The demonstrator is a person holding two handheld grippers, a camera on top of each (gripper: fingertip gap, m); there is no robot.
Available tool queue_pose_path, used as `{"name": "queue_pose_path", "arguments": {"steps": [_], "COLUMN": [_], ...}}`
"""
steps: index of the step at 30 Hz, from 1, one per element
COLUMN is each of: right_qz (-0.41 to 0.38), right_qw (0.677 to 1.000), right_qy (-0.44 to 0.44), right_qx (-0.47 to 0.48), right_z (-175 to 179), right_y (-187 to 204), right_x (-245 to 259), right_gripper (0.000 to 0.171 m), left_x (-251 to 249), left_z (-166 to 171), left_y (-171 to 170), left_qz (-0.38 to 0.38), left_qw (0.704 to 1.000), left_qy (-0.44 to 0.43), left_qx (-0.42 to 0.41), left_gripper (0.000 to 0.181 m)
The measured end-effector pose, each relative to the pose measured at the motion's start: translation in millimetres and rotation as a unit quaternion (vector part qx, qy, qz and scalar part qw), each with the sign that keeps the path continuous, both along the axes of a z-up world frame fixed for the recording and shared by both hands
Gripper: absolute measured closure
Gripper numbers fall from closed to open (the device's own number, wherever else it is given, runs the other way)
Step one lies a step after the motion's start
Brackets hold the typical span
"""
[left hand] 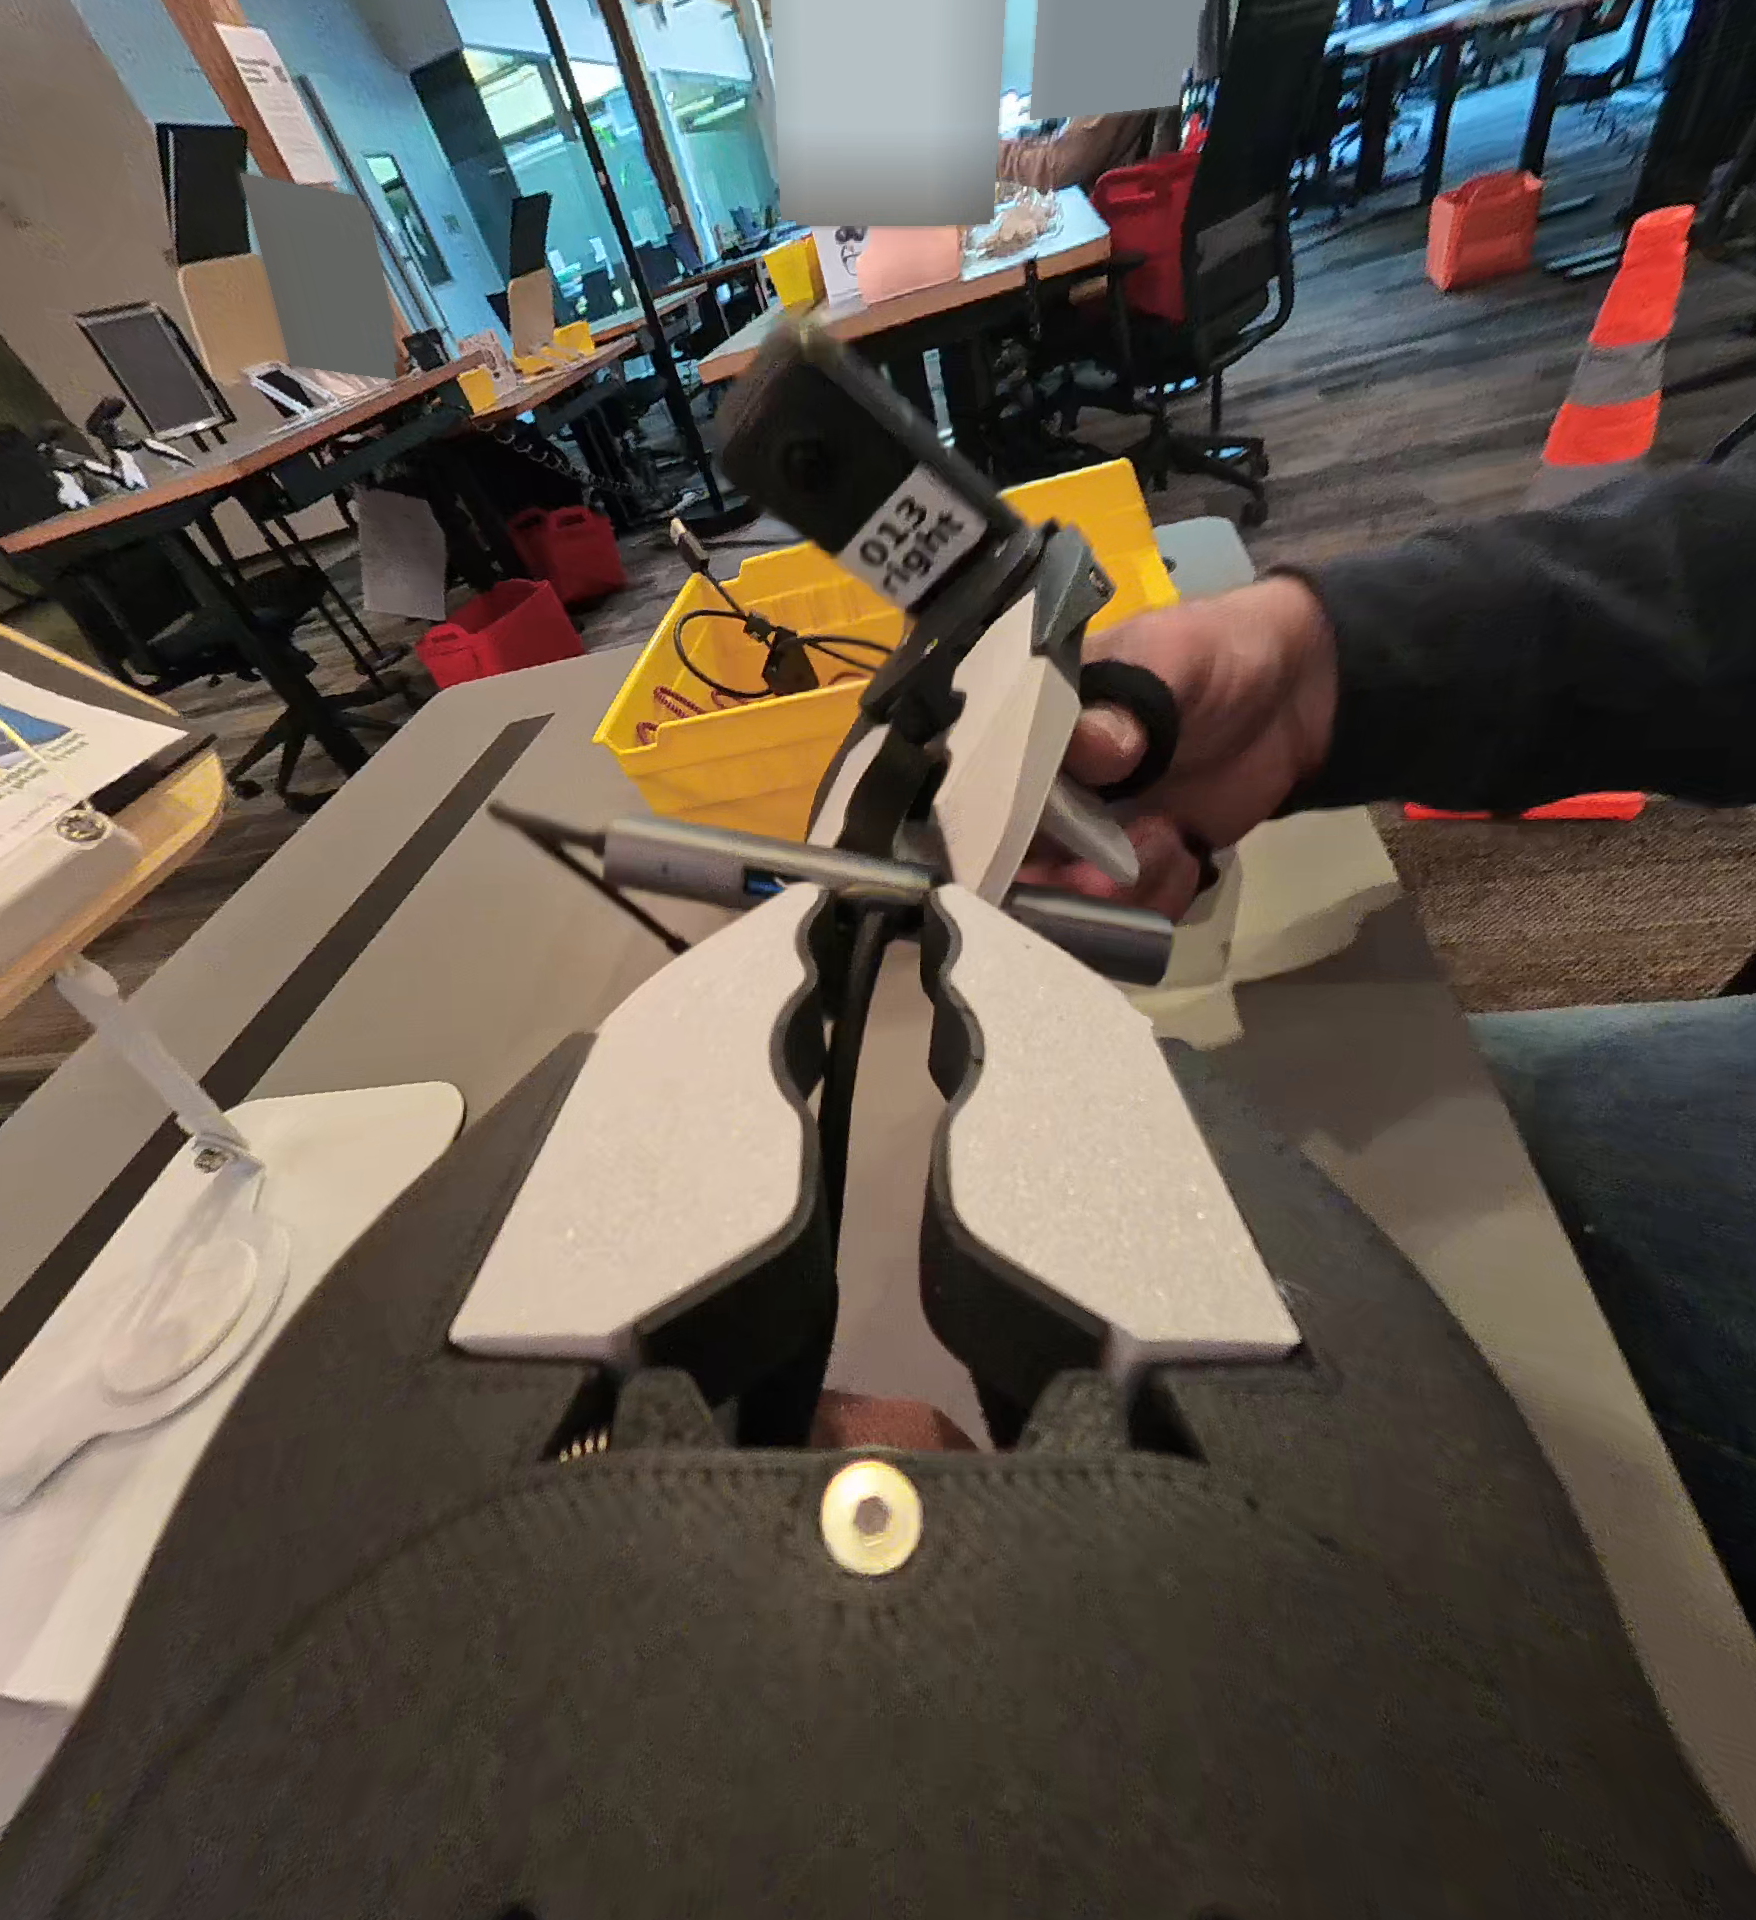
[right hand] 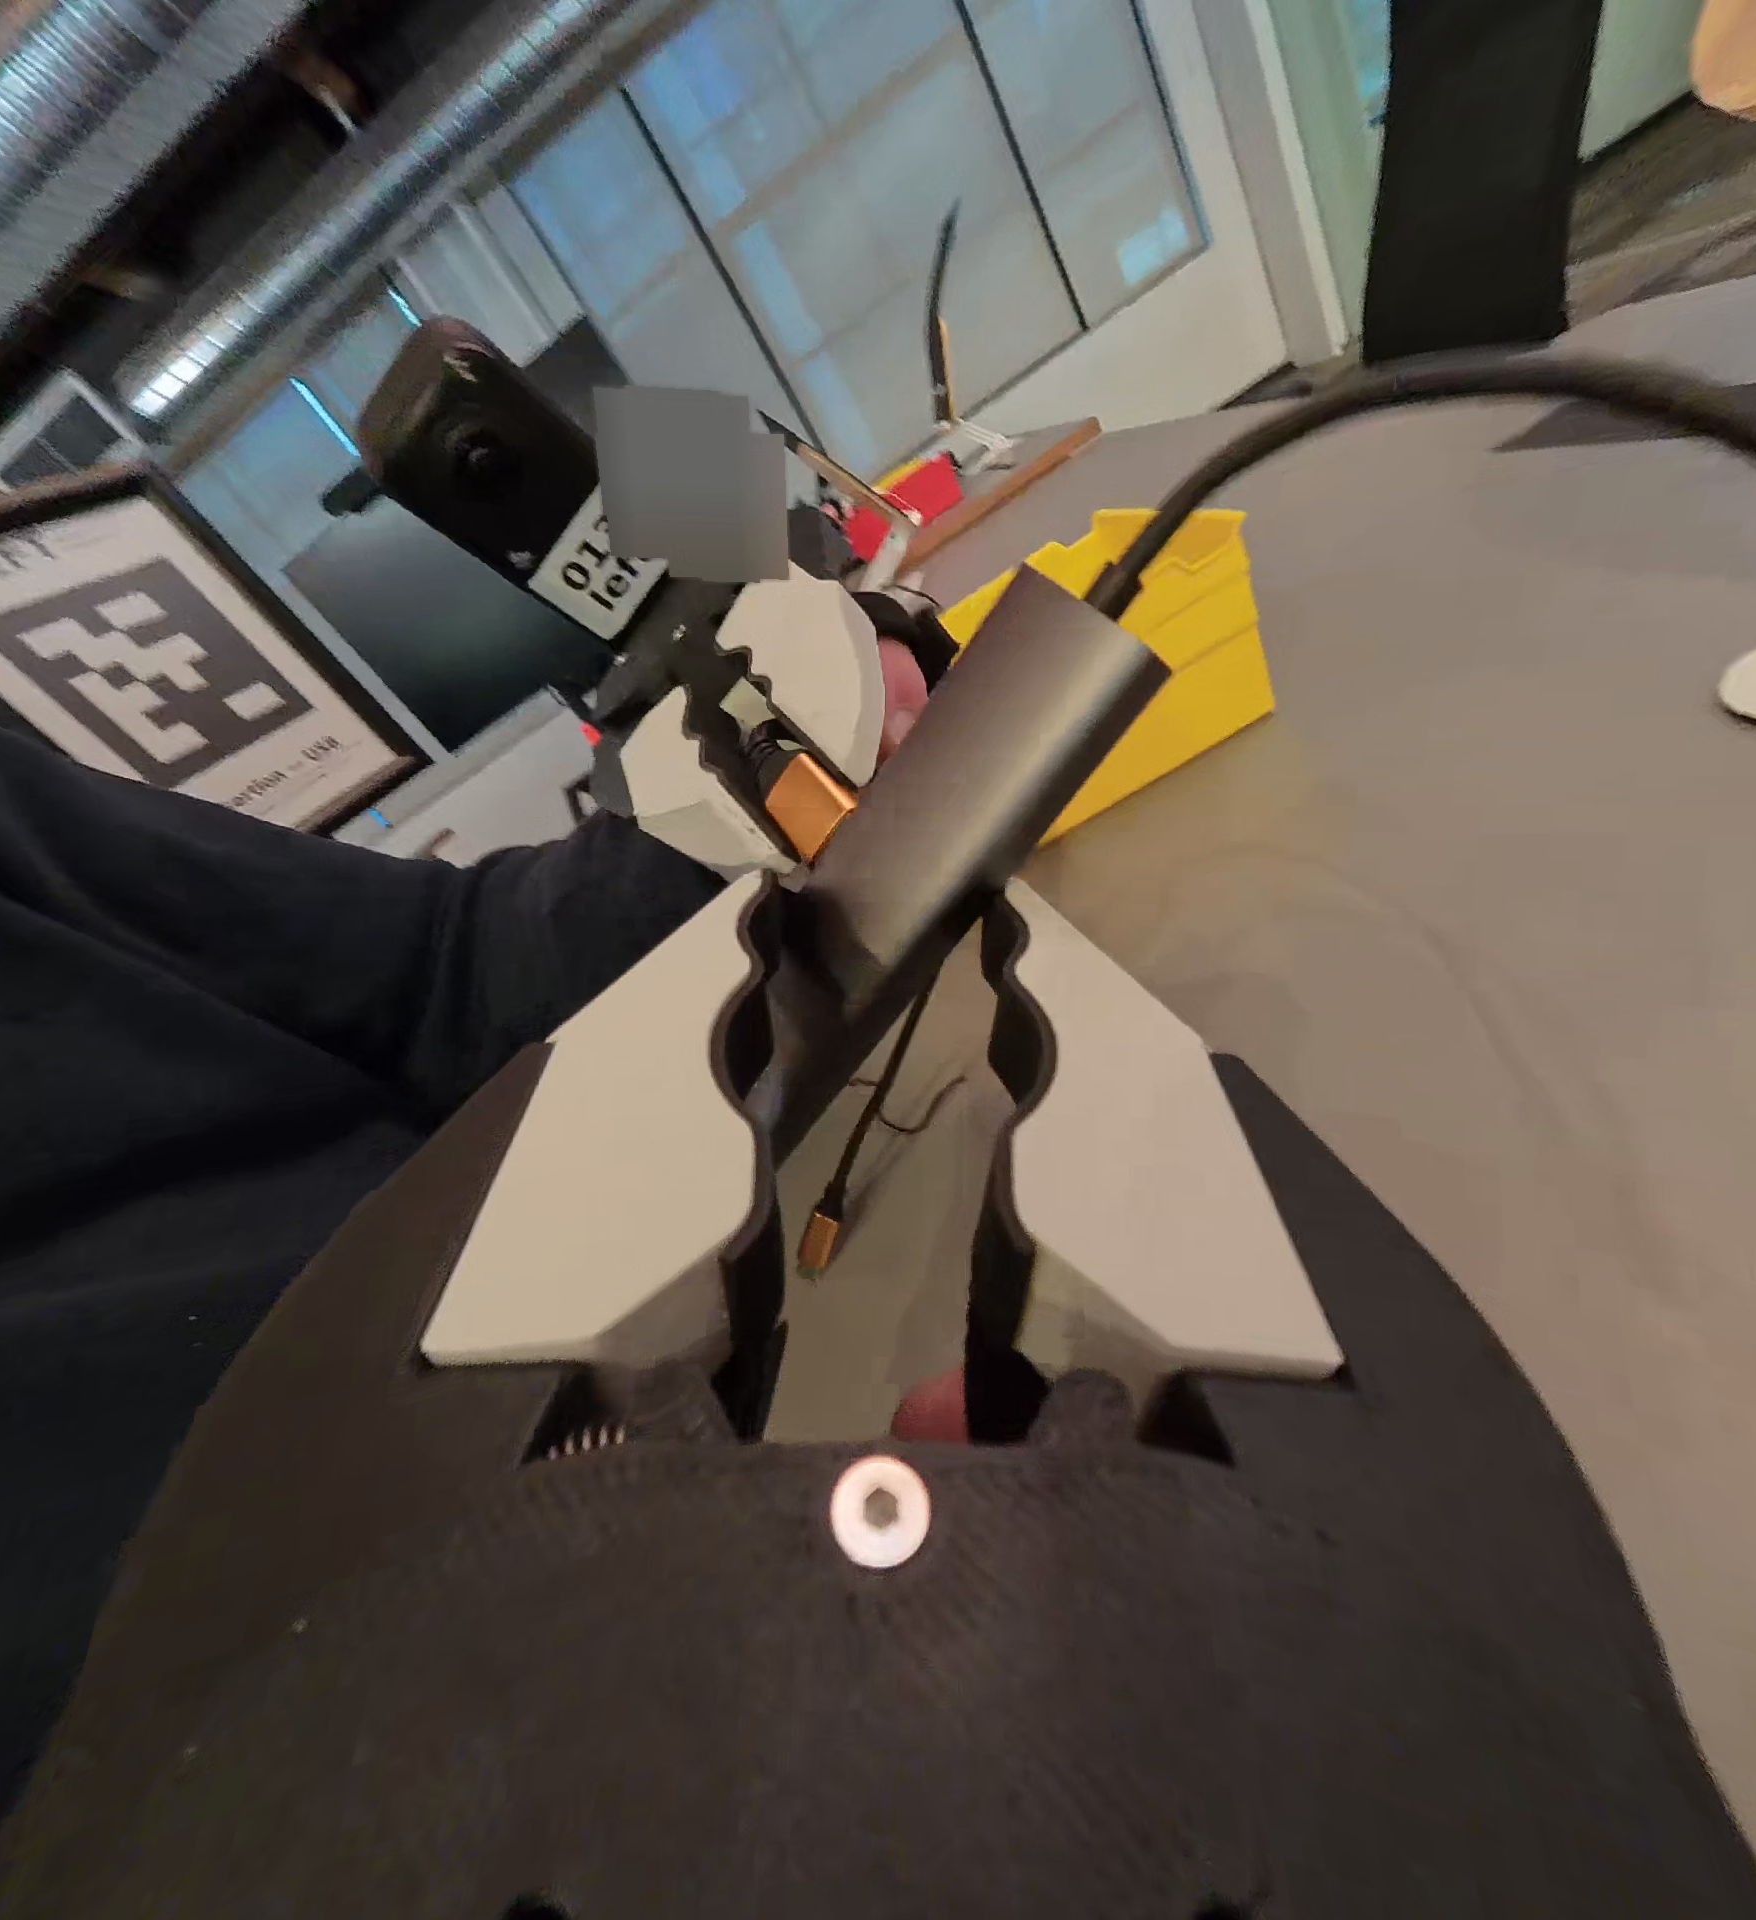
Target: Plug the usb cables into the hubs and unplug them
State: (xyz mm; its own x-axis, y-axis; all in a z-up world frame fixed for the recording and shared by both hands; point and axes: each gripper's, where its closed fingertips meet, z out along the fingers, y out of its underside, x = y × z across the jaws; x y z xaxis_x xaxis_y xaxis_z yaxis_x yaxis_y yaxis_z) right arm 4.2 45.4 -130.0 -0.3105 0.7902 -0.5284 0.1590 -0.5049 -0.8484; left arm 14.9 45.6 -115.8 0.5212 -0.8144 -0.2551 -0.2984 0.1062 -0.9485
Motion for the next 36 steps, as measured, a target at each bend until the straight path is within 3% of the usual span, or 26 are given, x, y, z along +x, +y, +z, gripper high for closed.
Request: {"name": "queue_pose_path", "arguments": {"steps": [4, 11, 18, 24, 28, 34, 36], "right_qz": [-0.036, -0.091, -0.159, -0.248, -0.278, -0.24, -0.235], "right_qw": [0.998, 0.988, 0.965, 0.904, 0.824, 0.788, 0.791], "right_qy": [-0.027, -0.052, -0.056, -0.143, -0.316, -0.442, -0.449], "right_qx": [0.052, 0.115, 0.202, 0.319, 0.381, 0.355, 0.343], "right_z": [7.0, 36.0, 114.2, 182.9, 171.1, 122.6, 112.3], "right_y": [7.2, 28.3, 64.2, 107.8, 142.6, 170.5, 177.5], "right_x": [2.7, 16.0, 54.8, 125.1, 181.3, 216.8, 218.3], "right_gripper": [0.153, 0.157, 0.157, 0.157, 0.157, 0.156, 0.157], "left_x": [-6.2, -29.1, -44.4, -48.8, -41.6, -31.8, -30.9], "left_z": [-0.7, 29.9, 38.3, 28.3, 1.0, -21.0, -26.8], "left_y": [5.0, 13.1, 10.8, -7.0, -24.7, -40.6, -42.7], "left_qz": [0.02, 0.069, 0.12, 0.141, 0.141, 0.14, 0.139], "left_qw": [1.0, 0.995, 0.992, 0.989, 0.988, 0.986, 0.985], "left_qy": [-0.007, -0.077, -0.043, -0.028, 0.019, 0.039, 0.04], "left_qx": [-0.003, 0.003, 0.008, -0.032, -0.063, -0.084, -0.092], "left_gripper": [0.165, 0.152, 0.155, 0.156, 0.155, 0.153, 0.153]}}
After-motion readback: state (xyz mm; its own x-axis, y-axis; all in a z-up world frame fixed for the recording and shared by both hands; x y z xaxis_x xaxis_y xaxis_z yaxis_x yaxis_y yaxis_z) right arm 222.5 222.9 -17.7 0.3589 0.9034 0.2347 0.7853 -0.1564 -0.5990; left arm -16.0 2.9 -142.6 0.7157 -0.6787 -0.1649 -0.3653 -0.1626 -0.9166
